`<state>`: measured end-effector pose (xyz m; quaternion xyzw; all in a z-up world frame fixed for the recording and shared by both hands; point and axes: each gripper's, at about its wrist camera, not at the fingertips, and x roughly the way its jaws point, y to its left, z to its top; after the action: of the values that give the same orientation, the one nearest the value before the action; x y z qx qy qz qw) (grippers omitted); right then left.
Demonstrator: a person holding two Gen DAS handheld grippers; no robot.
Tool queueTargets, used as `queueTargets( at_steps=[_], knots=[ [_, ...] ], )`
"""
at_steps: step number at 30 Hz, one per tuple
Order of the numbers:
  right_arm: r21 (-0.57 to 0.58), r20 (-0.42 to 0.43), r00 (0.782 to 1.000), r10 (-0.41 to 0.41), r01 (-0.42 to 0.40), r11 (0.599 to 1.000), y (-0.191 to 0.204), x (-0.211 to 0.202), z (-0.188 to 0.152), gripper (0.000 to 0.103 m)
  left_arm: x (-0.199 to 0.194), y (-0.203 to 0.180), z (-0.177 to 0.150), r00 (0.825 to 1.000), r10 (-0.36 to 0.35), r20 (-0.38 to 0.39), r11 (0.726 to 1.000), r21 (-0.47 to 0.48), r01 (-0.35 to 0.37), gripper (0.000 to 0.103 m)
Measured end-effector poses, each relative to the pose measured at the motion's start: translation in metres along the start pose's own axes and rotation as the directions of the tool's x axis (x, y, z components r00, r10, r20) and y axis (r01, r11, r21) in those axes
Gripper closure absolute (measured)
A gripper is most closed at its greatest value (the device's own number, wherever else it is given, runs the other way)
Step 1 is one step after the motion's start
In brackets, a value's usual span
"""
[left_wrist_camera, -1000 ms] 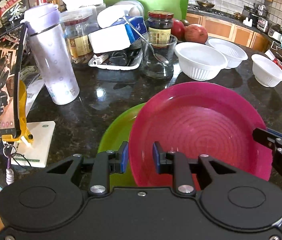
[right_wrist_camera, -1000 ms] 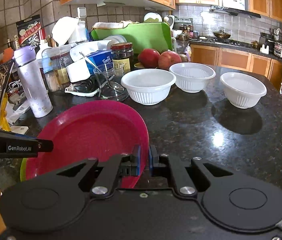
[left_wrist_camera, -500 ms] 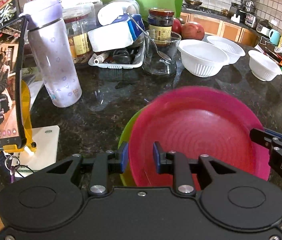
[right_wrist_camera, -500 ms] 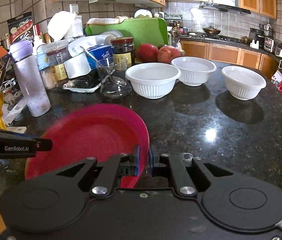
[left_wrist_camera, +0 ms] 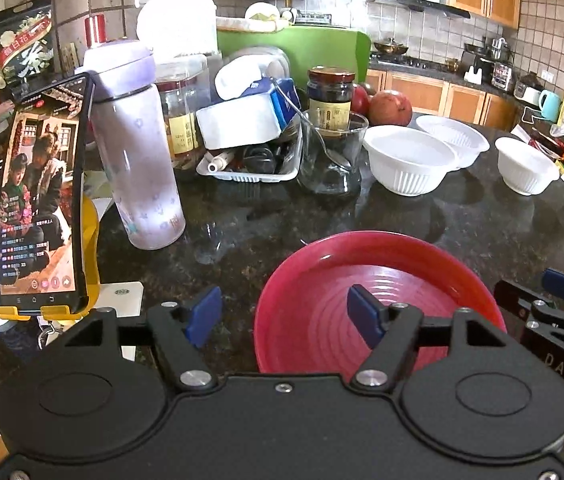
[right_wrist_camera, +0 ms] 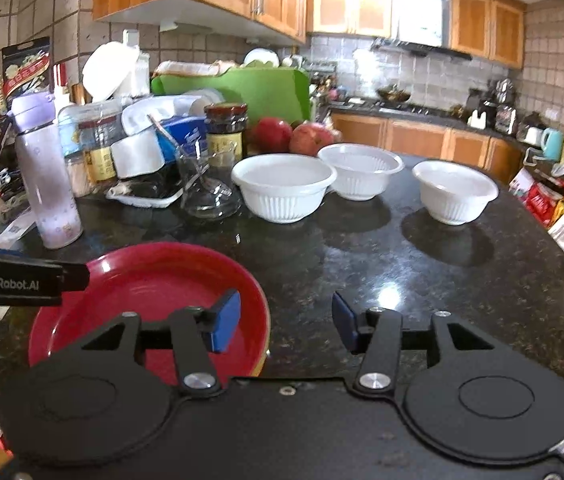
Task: Organize plates and bowls
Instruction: 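Open the left tool and withdraw it from the plate stack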
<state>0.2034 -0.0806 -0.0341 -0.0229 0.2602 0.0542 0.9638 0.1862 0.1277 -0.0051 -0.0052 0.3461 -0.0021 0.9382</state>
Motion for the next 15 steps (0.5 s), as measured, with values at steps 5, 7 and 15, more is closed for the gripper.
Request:
queueTargets(
  at_steps=[5, 7, 15],
  knots=[
    [0.039, 0.043, 0.996, -0.073, 0.072, 0.997, -0.003, -0.006, -0.002, 0.046, -0.003, -0.004, -0.001, 1.000, -0.010, 0.020, 1.000, 0.000, 0.010, 0.023],
    [0.060, 0.037, 0.995, -0.092, 0.089, 0.994, -0.006, -0.007, -0.004, 0.044, -0.005, -0.006, -0.001, 0.999, -0.009, 0.031, 1.000, -0.002, 0.009, 0.020],
    [0.136, -0.051, 0.996, -0.080, 0.086, 0.987, -0.022, -0.007, -0.010, 0.014, -0.006, -0.016, 0.001, 0.998, -0.038, 0.056, 0.999, -0.008, 0.039, 0.016]
  ],
)
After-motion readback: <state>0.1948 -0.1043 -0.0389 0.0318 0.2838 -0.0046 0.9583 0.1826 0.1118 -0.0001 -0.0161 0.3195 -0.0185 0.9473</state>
